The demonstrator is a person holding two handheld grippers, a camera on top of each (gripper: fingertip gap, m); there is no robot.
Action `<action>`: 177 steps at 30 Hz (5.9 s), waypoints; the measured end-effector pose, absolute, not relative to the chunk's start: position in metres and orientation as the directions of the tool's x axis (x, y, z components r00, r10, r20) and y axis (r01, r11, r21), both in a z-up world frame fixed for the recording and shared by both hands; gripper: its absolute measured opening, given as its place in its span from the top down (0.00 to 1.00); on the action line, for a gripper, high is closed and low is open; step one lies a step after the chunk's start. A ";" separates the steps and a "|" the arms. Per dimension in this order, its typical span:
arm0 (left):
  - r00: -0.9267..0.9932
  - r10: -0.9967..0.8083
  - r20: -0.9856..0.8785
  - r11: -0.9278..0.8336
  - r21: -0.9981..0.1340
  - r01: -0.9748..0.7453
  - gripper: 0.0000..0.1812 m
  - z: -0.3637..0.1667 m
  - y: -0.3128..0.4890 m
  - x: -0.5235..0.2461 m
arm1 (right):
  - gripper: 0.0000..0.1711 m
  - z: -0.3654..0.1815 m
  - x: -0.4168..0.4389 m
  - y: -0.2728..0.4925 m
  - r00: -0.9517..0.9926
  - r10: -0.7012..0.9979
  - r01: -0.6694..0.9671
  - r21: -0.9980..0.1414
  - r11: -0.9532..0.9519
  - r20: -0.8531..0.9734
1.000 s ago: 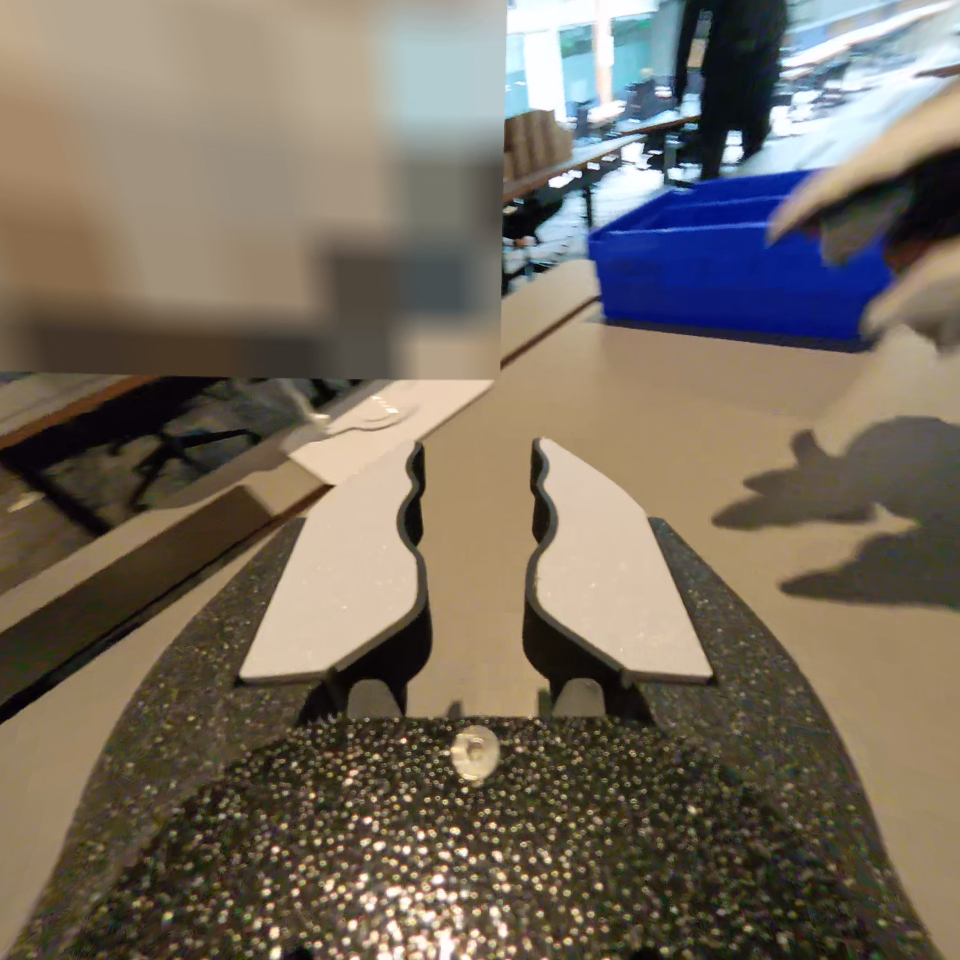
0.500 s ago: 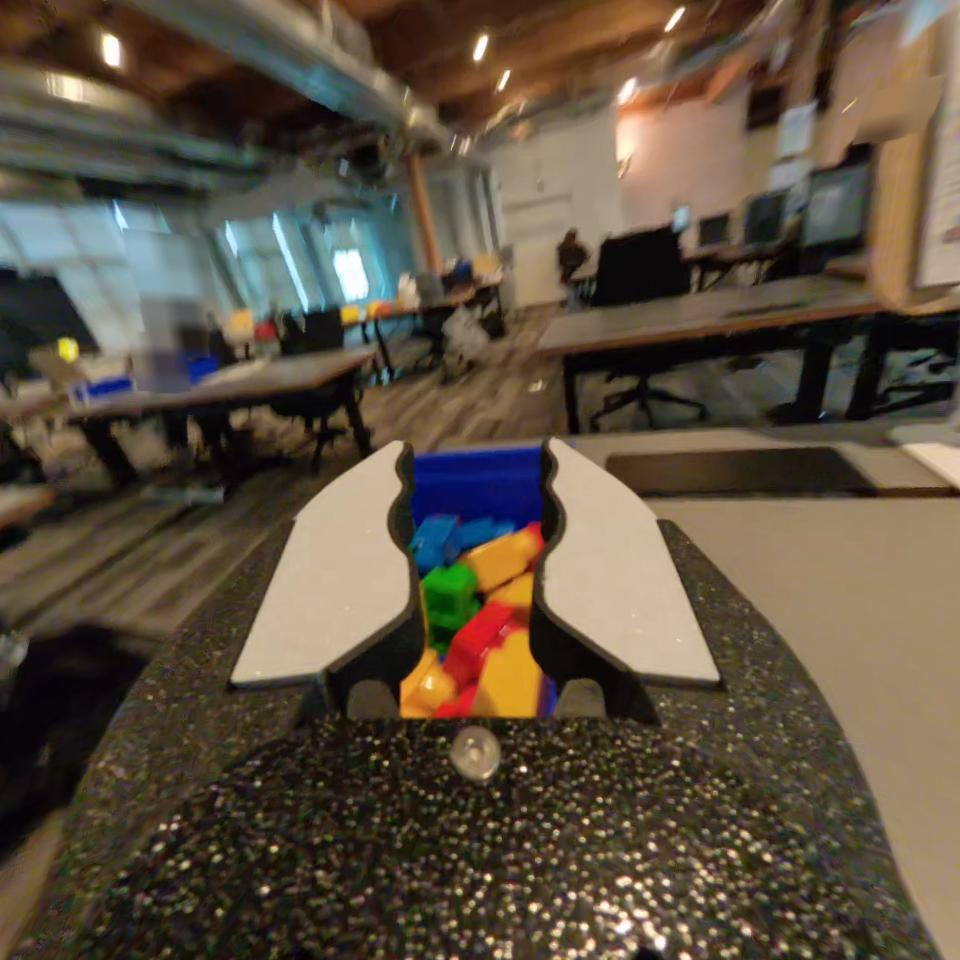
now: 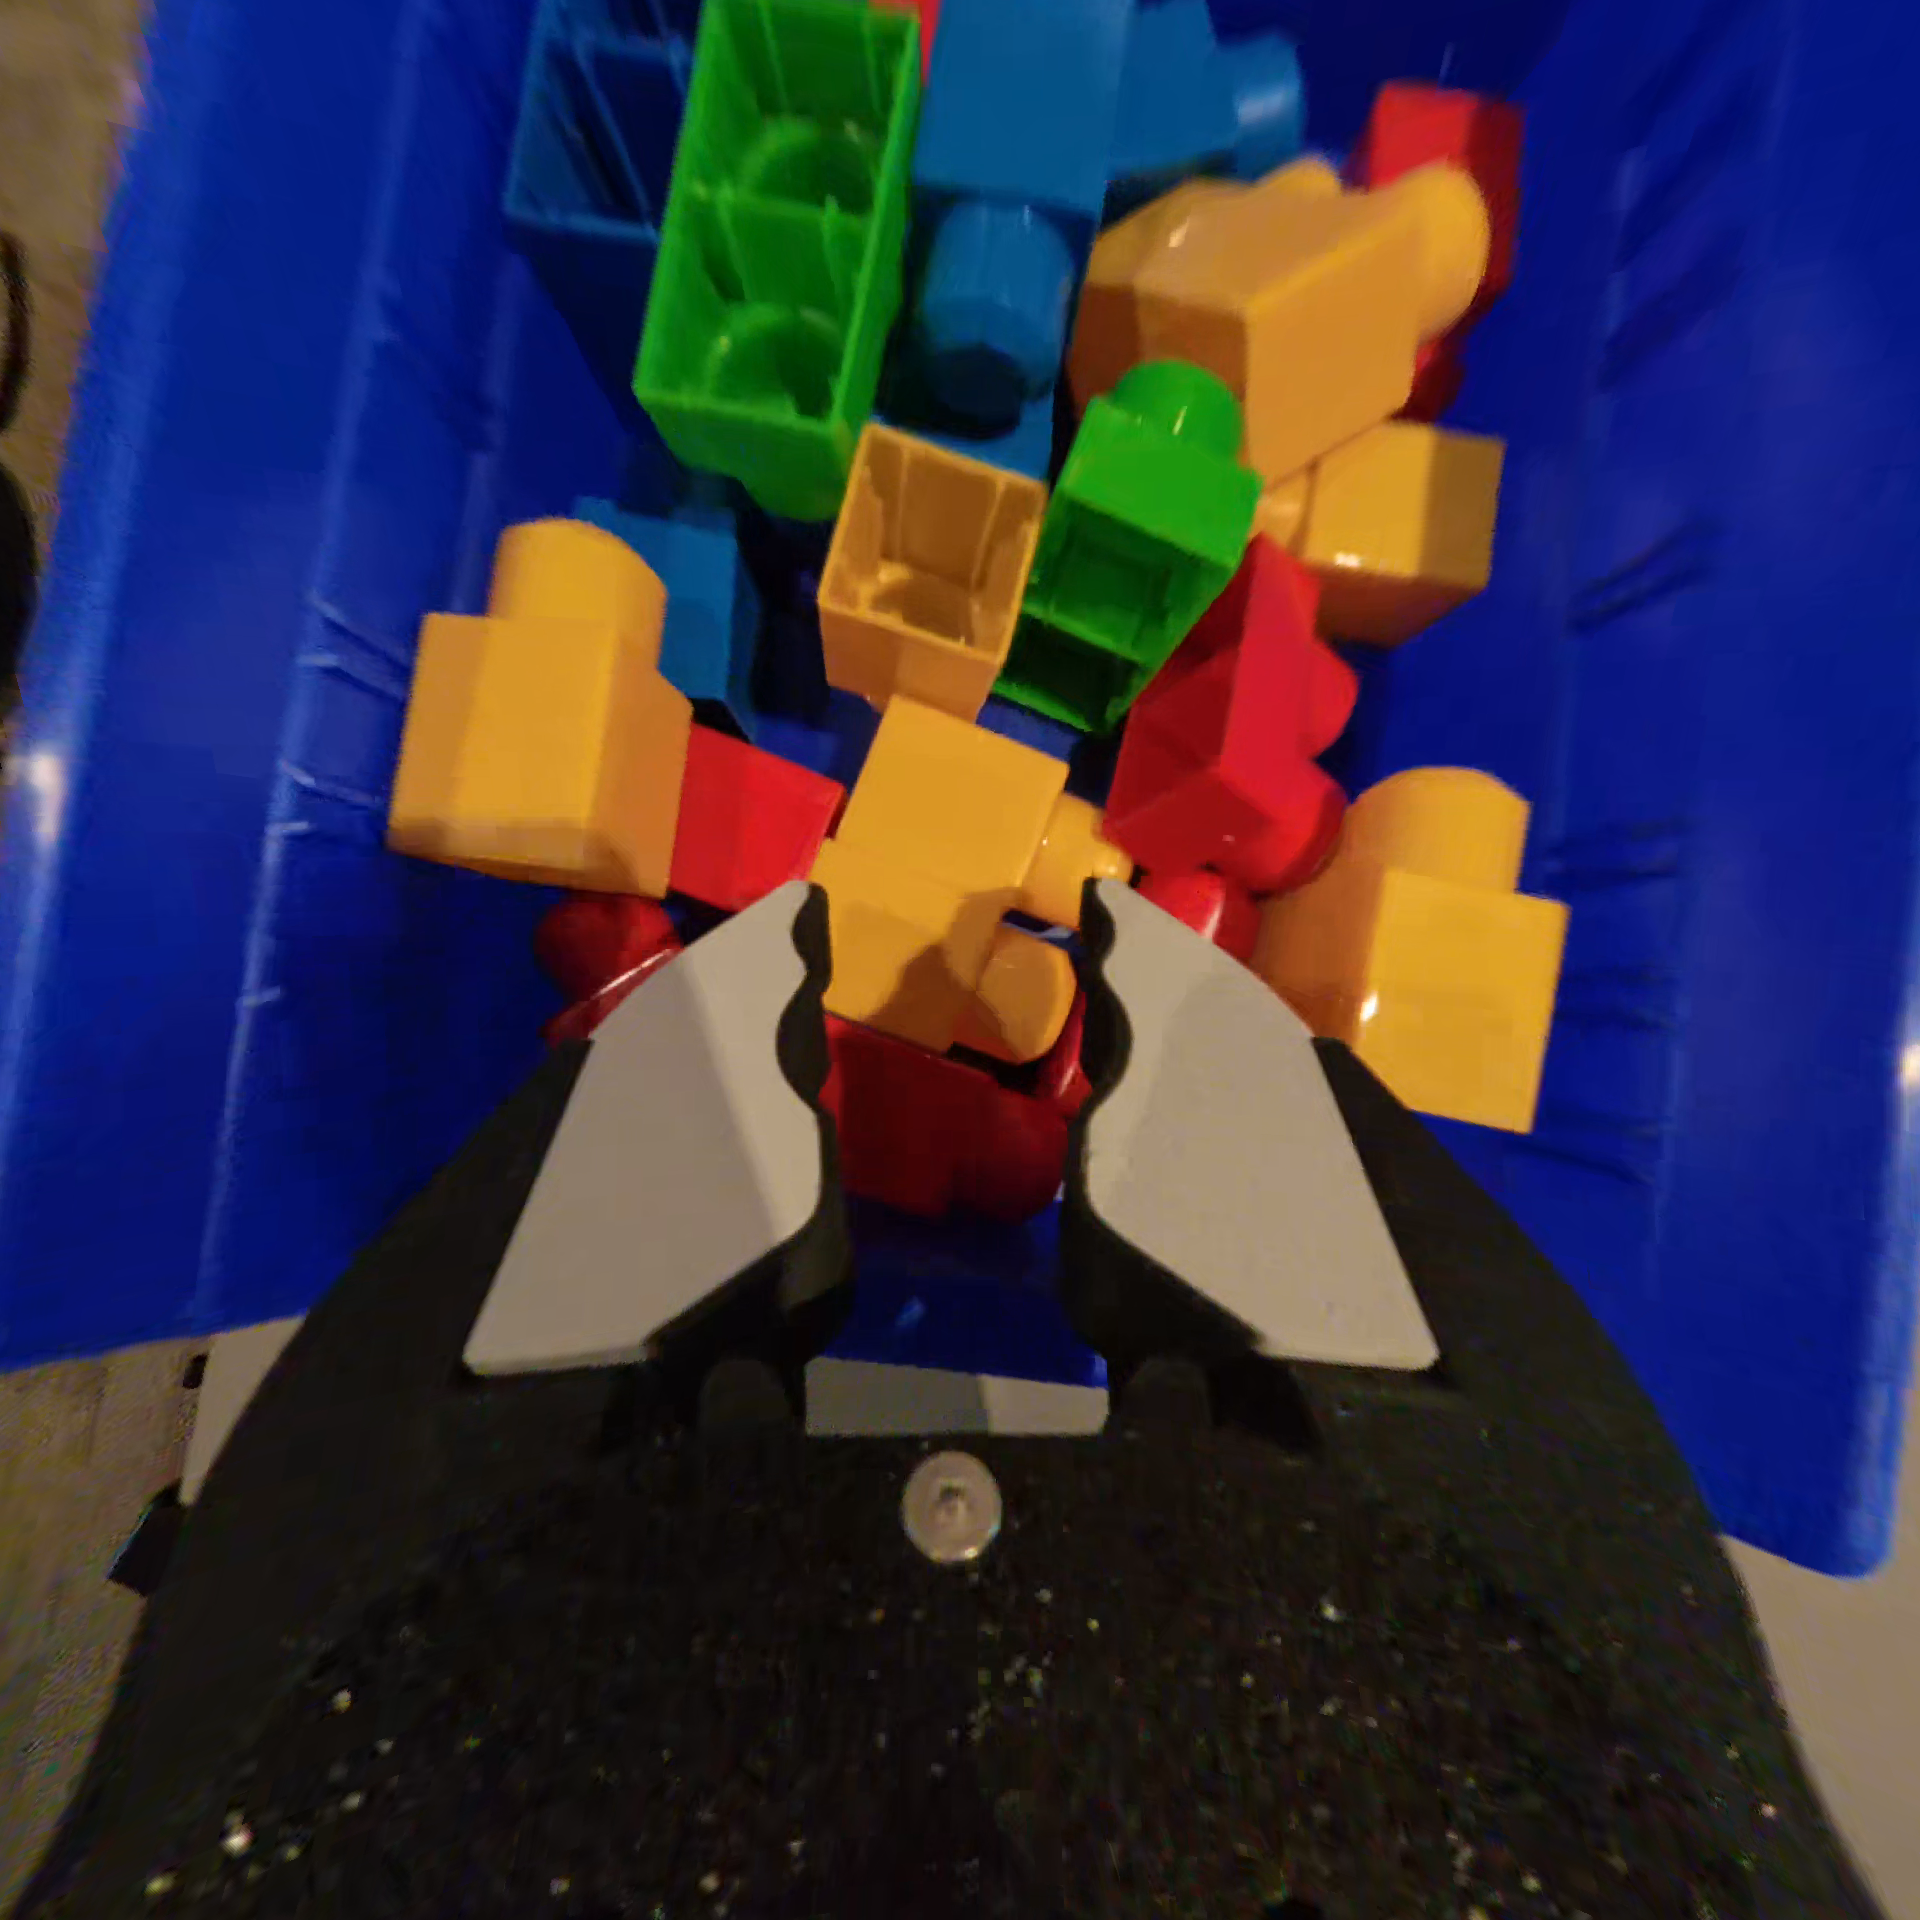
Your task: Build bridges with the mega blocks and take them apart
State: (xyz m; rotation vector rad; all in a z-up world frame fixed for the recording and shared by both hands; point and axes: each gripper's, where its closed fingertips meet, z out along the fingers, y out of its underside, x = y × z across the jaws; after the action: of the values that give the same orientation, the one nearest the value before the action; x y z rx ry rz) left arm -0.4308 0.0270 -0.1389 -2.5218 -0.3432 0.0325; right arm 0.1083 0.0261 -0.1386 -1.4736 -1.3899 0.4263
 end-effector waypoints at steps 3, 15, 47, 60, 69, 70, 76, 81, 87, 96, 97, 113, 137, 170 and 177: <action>0.967 0.254 0.006 -0.816 -0.535 0.218 0.74 -0.149 0.029 -0.442 | 0.75 -0.139 0.108 0.025 0.269 0.884 0.528 -0.826 0.197 0.382; 0.978 0.078 -0.195 -0.952 -0.306 0.015 0.69 -0.157 0.022 -0.442 | 0.75 -0.141 0.108 0.023 0.252 0.877 0.546 -0.808 0.221 0.410; 0.783 -0.597 0.178 -0.382 -0.920 -0.082 0.79 0.001 0.071 -0.146 | 0.72 -0.136 0.108 0.021 0.254 0.867 0.523 -0.815 0.248 0.428; 0.303 -0.950 0.080 -0.237 -0.815 -0.528 0.78 -0.147 0.032 0.093 | 0.66 -0.119 0.145 0.030 0.255 0.906 0.397 -0.891 0.220 0.337; 0.332 -0.943 -0.034 -0.138 -0.866 -0.481 0.62 -0.124 0.037 0.077 | 0.66 -0.123 0.144 0.032 0.253 0.907 0.421 -0.882 0.212 0.338; 0.378 -0.923 -0.076 -0.105 -0.895 -0.434 0.61 -0.105 0.045 0.065 | 0.66 -0.124 0.144 0.032 0.252 0.905 0.425 -0.880 0.214 0.342; 0.880 -0.422 -0.219 0.161 -0.973 -0.165 0.65 0.028 0.076 -0.125 | 0.66 -0.125 0.144 0.033 0.252 0.906 0.431 -0.878 0.210 0.340; 0.948 0.262 -0.178 0.074 -0.976 -0.204 0.69 0.023 0.028 -0.343 | 0.67 -0.127 0.143 0.033 0.246 0.904 0.444 -0.870 0.215 0.349; 0.939 0.344 -0.028 -0.306 -0.948 0.084 0.75 -0.071 0.031 -0.431 | 0.68 -0.129 0.142 0.033 0.244 0.900 0.461 -0.859 0.220 0.361; 0.959 0.192 -0.207 -0.572 -0.818 -0.062 0.85 -0.103 0.070 -0.423 | 0.69 -0.133 0.140 0.031 0.227 0.893 0.486 -0.840 0.242 0.389; 0.961 0.180 -0.209 -0.578 -0.813 -0.068 0.84 -0.099 0.071 -0.420 | 0.69 -0.133 0.140 0.031 0.227 0.893 0.487 -0.839 0.243 0.390; 0.966 0.250 0.065 -0.721 -0.654 0.231 0.84 -0.124 0.091 -0.414 | 0.69 -0.136 0.139 0.032 0.227 0.880 0.509 -0.821 0.258 0.417; 0.981 0.196 -0.011 -0.589 -0.801 0.109 1.00 -0.090 0.094 -0.417 | 0.70 -0.138 0.138 0.031 0.217 0.872 0.525 -0.806 0.275 0.439; -0.022 -0.854 0.520 -0.473 -0.792 -0.385 1.00 -0.074 0.030 0.005 | 0.69 -0.140 0.138 0.028 0.199 0.868 0.531 -0.794 0.295 0.455; 0.026 -0.832 0.555 -0.494 -0.718 -0.490 1.00 -0.135 0.033 0.045 | 0.69 -0.141 0.138 0.024 0.176 0.867 0.537 -0.783 0.313 0.467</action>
State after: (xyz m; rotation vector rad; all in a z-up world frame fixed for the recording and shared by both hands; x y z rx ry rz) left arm 0.0446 0.0332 -0.1345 -1.9825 1.3499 -1.4568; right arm 0.1376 0.0242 -0.1413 -1.3534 -1.4919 0.3806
